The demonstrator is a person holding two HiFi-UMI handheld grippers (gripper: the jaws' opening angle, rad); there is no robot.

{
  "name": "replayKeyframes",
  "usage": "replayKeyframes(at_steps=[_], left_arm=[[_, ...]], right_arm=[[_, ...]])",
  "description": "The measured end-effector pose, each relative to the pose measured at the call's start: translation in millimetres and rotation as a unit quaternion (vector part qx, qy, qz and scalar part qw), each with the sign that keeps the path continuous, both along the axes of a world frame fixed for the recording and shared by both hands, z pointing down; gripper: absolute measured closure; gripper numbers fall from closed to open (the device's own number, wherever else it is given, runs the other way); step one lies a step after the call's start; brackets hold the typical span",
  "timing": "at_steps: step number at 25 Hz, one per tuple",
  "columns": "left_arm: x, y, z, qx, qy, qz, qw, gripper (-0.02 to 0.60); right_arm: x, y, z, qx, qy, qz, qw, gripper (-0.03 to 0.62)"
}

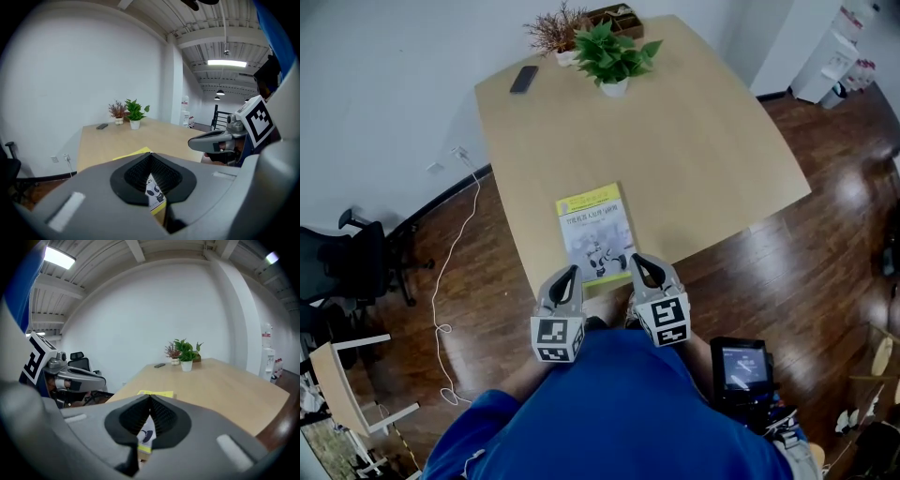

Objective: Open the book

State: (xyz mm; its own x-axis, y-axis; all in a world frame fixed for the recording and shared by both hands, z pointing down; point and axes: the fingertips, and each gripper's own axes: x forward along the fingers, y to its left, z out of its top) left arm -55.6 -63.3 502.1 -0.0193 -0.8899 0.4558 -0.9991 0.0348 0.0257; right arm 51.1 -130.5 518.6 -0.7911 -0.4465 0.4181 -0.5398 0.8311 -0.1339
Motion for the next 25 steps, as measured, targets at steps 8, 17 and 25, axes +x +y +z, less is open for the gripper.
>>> replayKeyframes(at_steps=[8,17,25], left_arm=[[-17.8,-12.5,12.9,-0.012,0.007,-0.013,0.9998,0.575],[-38.1,-12.3,23.9,-0.014,0.037,0.024,0.9989,0.575],[-44.9,-19.9,34.7,-0.019,0.042,0.038,0.9982,0.575]], right_arm=[[-16.0,-26.6,26.0,-0.034,0.019,-0.004,0.999,0.591],[-31.9,-32.4,42.7,-0.046,0.054,0.035,0.997,0.591],[-41.3,-35.5,58.5,-0.057,0.074,0.027,0.995,0.591]])
